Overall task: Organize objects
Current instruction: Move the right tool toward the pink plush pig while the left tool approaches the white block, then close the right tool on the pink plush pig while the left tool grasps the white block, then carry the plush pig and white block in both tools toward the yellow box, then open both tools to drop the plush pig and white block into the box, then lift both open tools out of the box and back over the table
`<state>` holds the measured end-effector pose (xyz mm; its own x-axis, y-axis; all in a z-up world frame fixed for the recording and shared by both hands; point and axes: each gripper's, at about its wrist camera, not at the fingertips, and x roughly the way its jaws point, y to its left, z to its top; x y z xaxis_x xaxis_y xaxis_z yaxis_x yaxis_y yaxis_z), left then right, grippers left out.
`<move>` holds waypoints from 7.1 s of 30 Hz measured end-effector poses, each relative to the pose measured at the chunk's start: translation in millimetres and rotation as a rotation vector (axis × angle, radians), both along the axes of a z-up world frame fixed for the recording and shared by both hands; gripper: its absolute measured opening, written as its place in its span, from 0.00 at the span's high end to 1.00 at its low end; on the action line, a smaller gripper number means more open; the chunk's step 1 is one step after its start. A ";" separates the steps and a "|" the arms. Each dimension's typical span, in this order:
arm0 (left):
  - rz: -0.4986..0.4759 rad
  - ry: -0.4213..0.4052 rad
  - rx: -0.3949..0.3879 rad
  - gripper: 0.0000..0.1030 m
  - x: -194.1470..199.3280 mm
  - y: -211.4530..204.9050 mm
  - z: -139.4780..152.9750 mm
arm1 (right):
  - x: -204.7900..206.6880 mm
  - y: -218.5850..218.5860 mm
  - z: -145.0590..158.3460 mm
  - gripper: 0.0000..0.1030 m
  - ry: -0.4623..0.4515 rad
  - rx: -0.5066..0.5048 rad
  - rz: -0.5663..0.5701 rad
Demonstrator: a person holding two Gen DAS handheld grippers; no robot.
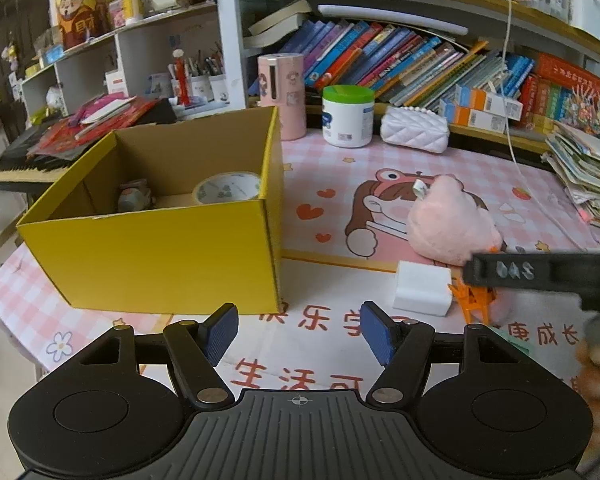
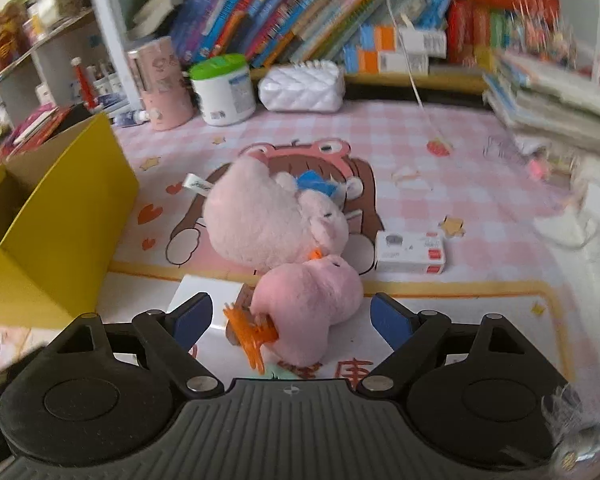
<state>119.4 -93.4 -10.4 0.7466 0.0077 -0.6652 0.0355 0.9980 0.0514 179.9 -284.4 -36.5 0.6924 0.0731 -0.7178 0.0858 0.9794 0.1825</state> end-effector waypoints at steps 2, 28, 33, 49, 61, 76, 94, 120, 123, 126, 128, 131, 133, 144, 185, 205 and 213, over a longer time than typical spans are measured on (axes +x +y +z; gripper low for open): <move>-0.011 0.001 0.007 0.35 -0.1 -4.4 -0.7 | 8.7 -7.4 -6.0 0.16 0.023 0.060 -0.032; -0.139 0.118 -0.014 0.29 69.6 -90.3 -43.3 | -12.6 -80.7 12.8 0.64 -0.053 0.027 -0.005; -0.151 0.158 0.006 0.29 78.9 -97.7 -55.7 | -13.0 -86.8 11.3 0.64 -0.045 0.019 -0.001; -0.138 0.032 -0.074 0.36 50.6 -67.3 -16.8 | -22.8 -53.4 26.7 0.65 -0.079 -0.018 0.063; -0.146 -0.046 -0.131 0.36 10.9 -4.2 6.9 | -59.6 7.0 42.9 0.65 -0.115 -0.036 0.060; -0.063 -0.068 -0.129 0.36 -48.2 113.0 16.8 | -114.2 129.8 54.1 0.65 -0.129 -0.045 0.135; 0.010 -0.077 -0.114 0.36 -103.4 211.1 14.6 | -167.5 236.5 48.4 0.65 -0.137 -0.033 0.203; 0.039 -0.174 -0.130 0.36 -108.9 237.8 34.1 | -168.6 272.9 65.2 0.65 -0.196 -0.085 0.260; 0.045 -0.201 -0.124 0.36 -100.8 238.9 41.5 | -158.4 272.6 73.0 0.65 -0.227 -0.084 0.256; 0.051 -0.240 -0.124 0.36 -89.2 238.8 52.0 | -146.5 271.4 85.7 0.65 -0.274 -0.081 0.254; 0.049 -0.263 -0.120 0.36 -80.8 237.2 57.9 | -135.2 268.8 97.6 0.65 -0.314 -0.082 0.253; 0.044 -0.293 -0.108 0.36 -65.1 232.9 65.3 | -116.8 265.4 111.7 0.65 -0.360 -0.082 0.254; 0.042 -0.309 -0.103 0.36 -54.7 229.5 68.4 | -102.6 264.5 119.5 0.65 -0.384 -0.085 0.258; 0.064 -0.307 -0.060 0.36 15.0 209.3 64.7 | -16.7 251.7 119.7 0.65 -0.389 -0.116 0.290; 0.063 -0.165 0.070 0.21 75.0 181.2 22.3 | 82.9 251.5 46.3 0.60 -0.147 -0.186 0.408; 0.151 -0.254 0.011 0.15 -6.5 209.6 39.5 | -25.4 233.8 82.7 0.41 -0.315 -0.220 0.225; 0.173 -0.186 0.027 0.15 -39.8 214.9 28.7 | -66.0 236.8 63.3 0.39 -0.248 -0.263 0.209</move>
